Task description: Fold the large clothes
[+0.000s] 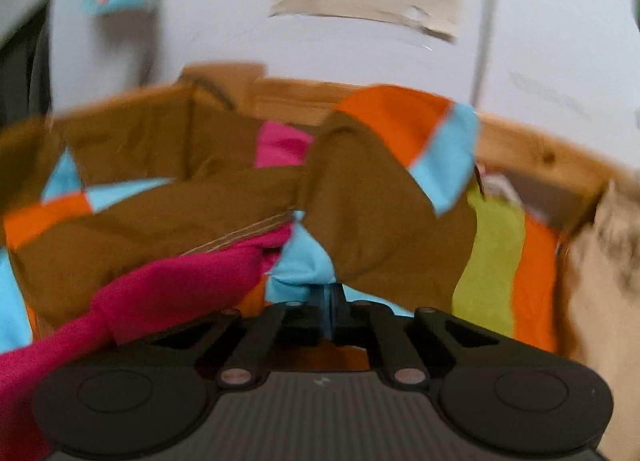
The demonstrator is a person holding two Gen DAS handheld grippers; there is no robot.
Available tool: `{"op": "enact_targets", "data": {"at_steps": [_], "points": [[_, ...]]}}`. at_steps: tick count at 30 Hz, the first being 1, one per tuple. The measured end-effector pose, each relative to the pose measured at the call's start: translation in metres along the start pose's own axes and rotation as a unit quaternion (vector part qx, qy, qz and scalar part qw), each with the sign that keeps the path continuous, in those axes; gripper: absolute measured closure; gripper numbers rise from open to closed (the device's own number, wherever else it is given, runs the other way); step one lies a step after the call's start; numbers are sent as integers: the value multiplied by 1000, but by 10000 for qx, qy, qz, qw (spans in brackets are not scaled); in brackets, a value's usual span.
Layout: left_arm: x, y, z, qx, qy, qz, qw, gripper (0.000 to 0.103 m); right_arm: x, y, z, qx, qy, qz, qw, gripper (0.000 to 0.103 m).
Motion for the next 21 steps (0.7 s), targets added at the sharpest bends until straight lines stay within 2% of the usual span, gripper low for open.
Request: {"op": "enact_targets", "data": {"at_steps": [2, 3, 4, 5, 6, 7, 10, 13, 15, 17, 21], "points": [[6, -3, 3, 123, 191, 659, 9976, 94, 0, -3, 3, -38, 36, 36, 10000, 51], [5, -5, 6, 155, 249, 801, 9964, 81, 0, -5, 6, -82, 47, 42, 9999, 44], [1, -7, 11, 139, 305, 808, 9962, 59, 1, -9, 9, -141, 53, 40, 9999, 38], [-4, -9, 18, 71, 328, 734, 9967, 46, 1, -13, 14, -213, 52, 39, 9998, 36], [-11, -10, 27, -36, 292, 644, 9975, 26, 0, -18, 18, -300, 42, 49, 9995, 32], [-15, -10, 37, -134, 247, 570, 9980, 15, 0, -24, 23, -393, 37, 70, 9992, 26], [-47, -9, 59, -155, 435, 236, 9987, 6, 2, -42, 36, -607, -94, 145, 9980, 11], [-87, -3, 77, 29, 842, -191, 9963, 0, 4, -69, 39, -665, -281, 280, 9970, 7], [-118, 3, 87, 96, 1185, -480, 9918, 0, 8, -95, 34, -645, -460, 579, 9952, 5], [-151, 15, 89, 227, 1583, -783, 9840, 0, 16, -133, 20, -659, -540, 1139, 9898, 4], [-210, 56, 84, 535, 2549, -1087, 9593, 0, 34, -213, -30, -741, -404, 2127, 9735, 4]]}}
Point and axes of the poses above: each gripper's, at about its wrist camera, not at the fingertips, and z roughly against the way its jaws point, x to its left, y to its underside, the point moved 8 cm from there along -z, roughly the way its jaws point, and after that the axes turned 1 degree about z, right-handed, at the moved point
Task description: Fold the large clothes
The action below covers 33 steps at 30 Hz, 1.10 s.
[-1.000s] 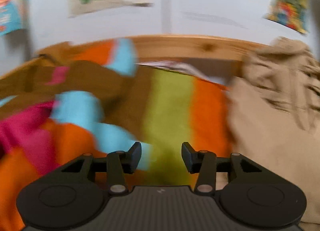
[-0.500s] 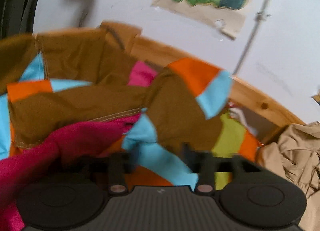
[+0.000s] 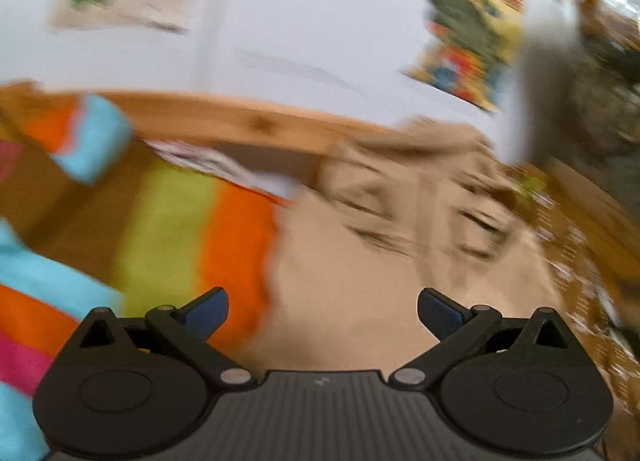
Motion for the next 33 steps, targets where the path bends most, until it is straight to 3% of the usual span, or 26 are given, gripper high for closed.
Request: {"op": "enact_targets", "data": {"at_steps": [3, 6, 11, 15, 17, 18, 19, 22, 26, 29, 33], "points": [[-30, 26, -27, 122, 793, 1, 9968, 0, -14, -50, -57, -66, 39, 640, 9979, 5], [-45, 36, -49, 96, 1349, -37, 9908, 0, -18, -94, -109, -280, 255, 1286, 9910, 6], [-44, 42, -88, 393, 1482, 52, 9882, 0, -9, -132, -185, -287, 717, 2288, 9704, 9], [-27, 57, -107, 670, 1496, 294, 9860, 0, 9, -145, -225, -262, 803, 2784, 9567, 19], [-23, 62, -111, 754, 1477, 242, 9858, 0, 14, -154, -237, -299, 869, 2804, 9555, 29], [-23, 64, -111, 760, 1475, 187, 9860, 0, 17, -159, -240, -271, 853, 2720, 9581, 51], [-24, 66, -111, 771, 1446, 104, 9864, 0, 17, -162, -241, -214, 771, 2555, 9635, 81], [-26, 69, -111, 839, 1333, -71, 9875, 0, 19, -170, -226, -263, 578, 2139, 9748, 98], [-26, 71, -108, 872, 1283, -106, 9878, 0, 39, -169, -170, -481, 384, 2125, 9752, 100], [-21, 70, -105, 909, 1387, 132, 9861, 0, 68, -161, -118, -702, 183, 2167, 9735, 100], [-8, 66, -90, 914, 1423, 478, 9844, 0, 96, -125, -50, -831, -159, 2081, 9744, 100]]}}
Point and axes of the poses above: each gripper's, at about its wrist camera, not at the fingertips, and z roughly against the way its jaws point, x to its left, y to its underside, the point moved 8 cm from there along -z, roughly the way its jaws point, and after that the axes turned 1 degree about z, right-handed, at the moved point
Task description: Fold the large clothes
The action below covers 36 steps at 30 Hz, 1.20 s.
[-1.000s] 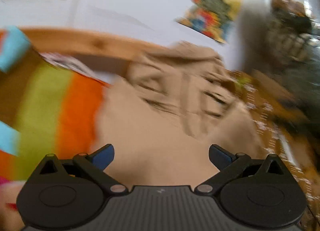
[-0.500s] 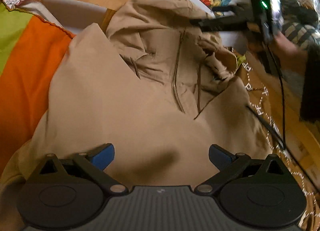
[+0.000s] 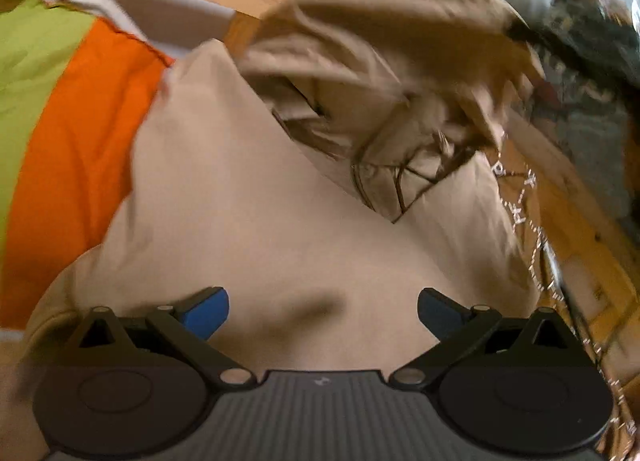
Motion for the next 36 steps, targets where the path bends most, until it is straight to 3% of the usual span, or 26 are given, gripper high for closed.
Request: {"op": "enact_targets", "data": {"at_steps": [5, 9, 10, 13, 14, 16, 18, 20, 24, 27, 29, 31, 33, 36], "points": [[8, 0, 38, -233, 143, 129, 9995, 0, 63, 50, 53, 102, -425, -493, 9978, 100], [18, -3, 61, -386, 15, 281, 9989, 0, 122, 118, 57, 736, -636, -416, 9944, 99], [21, -4, 64, -411, -45, 315, 9987, 0, 133, 134, 57, 964, -701, -425, 9920, 90], [28, -9, 69, -452, -184, 437, 9979, 0, 141, 169, 68, 1409, -1057, -1135, 9778, 81], [30, -9, 69, -457, -201, 468, 9977, 0, 135, 172, 76, 1396, -1158, -1424, 9730, 76], [33, -11, 69, -487, -222, 480, 9974, 2, 114, 173, 91, 1230, -1139, -1794, 9694, 53], [33, -18, 63, -520, -272, 509, 9970, 6, 83, 170, 98, 1097, -925, -2165, 9657, 50], [35, -25, 54, -535, -372, 643, 9958, 16, 48, 172, 93, 1127, -590, -2608, 9570, 50], [39, -41, 33, -588, -536, 784, 9937, 39, -22, 189, 68, 1068, 66, -3728, 9217, 50], [36, -51, 19, -565, -488, 675, 9949, 41, -53, 212, 36, 1145, 230, -4466, 8871, 53], [34, -55, 9, -437, -461, 645, 9959, 47, -60, 217, 18, 1122, 183, -4761, 8720, 63], [34, -57, -2, -287, -464, 675, 9962, 78, -60, 218, 5, 1220, 182, -4692, 8744, 89], [33, -58, -6, -255, -448, 673, 9964, 103, -60, 214, -4, 1221, 200, -4545, 8821, 95], [34, -60, 2, -512, -617, 565, 9952, 103, -58, 215, -3, 1207, 208, -4346, 8923, 96]]}}
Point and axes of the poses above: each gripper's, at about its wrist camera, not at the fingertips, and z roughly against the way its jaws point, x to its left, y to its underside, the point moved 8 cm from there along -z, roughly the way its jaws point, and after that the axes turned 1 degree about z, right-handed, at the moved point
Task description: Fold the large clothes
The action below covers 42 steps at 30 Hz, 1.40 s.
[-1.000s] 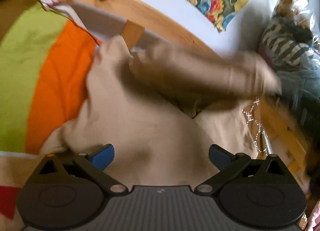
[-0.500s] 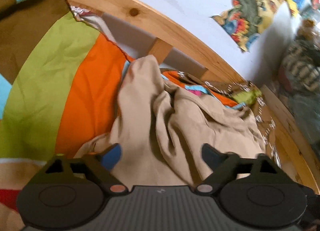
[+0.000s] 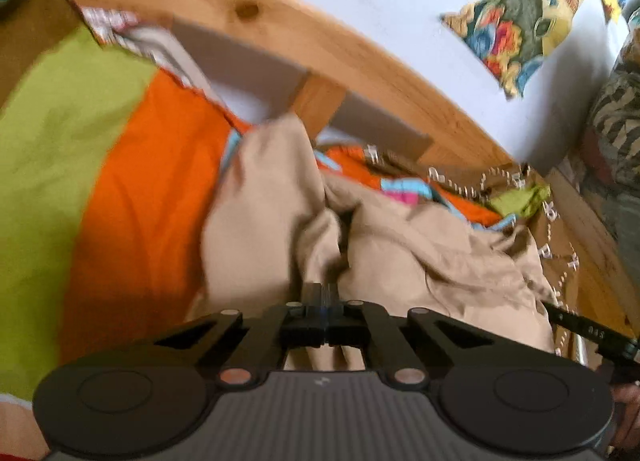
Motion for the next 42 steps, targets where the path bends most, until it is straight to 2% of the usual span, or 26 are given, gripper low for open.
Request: {"op": "enact_targets", "data": {"at_steps": [2, 5, 6, 9, 12, 15, 17, 19, 22, 23, 24, 26, 28, 29, 32, 35, 37, 38, 39, 40, 41, 42], "points": [[4, -4, 5, -81, 67, 85, 9999, 103, 0, 5, -2, 20, -22, 78, 10000, 96], [4, -6, 4, 63, 321, 2, 9995, 103, -3, 12, -5, 34, -67, 0, 10000, 96], [2, -5, 2, 131, 410, 1, 9991, 99, -4, 13, -5, 35, -83, -84, 9999, 94], [-1, -4, -6, 177, 311, -160, 9992, 74, -5, 16, -6, 95, -91, -216, 9997, 87], [-1, -7, -17, 132, 39, -377, 9992, 74, -2, 16, -4, 133, -69, -86, 9999, 85], [7, -16, -28, 90, -188, -263, 9994, 74, -1, 17, -5, 223, -16, 69, 9997, 81], [11, -17, -35, 148, -180, -80, 9997, 75, -2, 16, -6, 225, 3, 47, 9997, 78], [10, -15, -39, 217, -133, -12, 9997, 94, -3, 14, -8, 238, -8, -26, 9997, 78], [1, -14, -34, 151, -112, -283, 9994, 101, 0, 13, -12, 268, -73, -43, 9996, 80], [-3, -15, -29, 36, -178, -414, 9990, 102, 2, 13, -12, 269, -86, -28, 9996, 84], [-7, -19, -20, -115, -292, -501, 9983, 102, 5, 12, -12, 238, -92, 1, 9997, 98], [-17, -26, 6, -476, -487, -637, 9956, 103, 15, 7, -7, 68, -174, 116, 9998, 101], [-19, -32, 27, -697, -729, -1020, 9897, 103, 26, 1, -3, -256, -130, 507, 9983, 103], [-14, -32, 30, -681, -846, -1134, 9876, 103, 27, 2, -8, -310, -25, 654, 9974, 103], [8, -24, 22, -360, -870, -806, 9923, 103, 19, 14, -30, -65, 154, 457, 9988, 103], [4, -12, 10, -284, -923, -1003, 9903, 102, 14, 22, -35, -82, 215, 424, 9988, 101], [5, -12, 7, -308, -765, -917, 9924, 101, 11, 20, -26, -140, 273, 409, 9987, 89], [7, -13, 7, -283, -698, -827, 9937, 100, 10, 18, -19, -205, 324, 515, 9979, 88], [10, -14, 9, -256, -688, -720, 9947, 95, 12, 17, -10, -301, 370, 698, 9964, 79], [14, -14, 12, -252, -723, -545, 9956, 85, 14, 16, -2, -415, 448, 869, 9943, 61], [17, -13, 16, -289, -727, -392, 9962, 78, 17, 15, 10, -602, 516, 1047, 9913, 55], [18, -11, 21, -325, -697, -291, 9966, 62, 22, 15, 20, -786, 479, 1162, 9889, 51]]}}
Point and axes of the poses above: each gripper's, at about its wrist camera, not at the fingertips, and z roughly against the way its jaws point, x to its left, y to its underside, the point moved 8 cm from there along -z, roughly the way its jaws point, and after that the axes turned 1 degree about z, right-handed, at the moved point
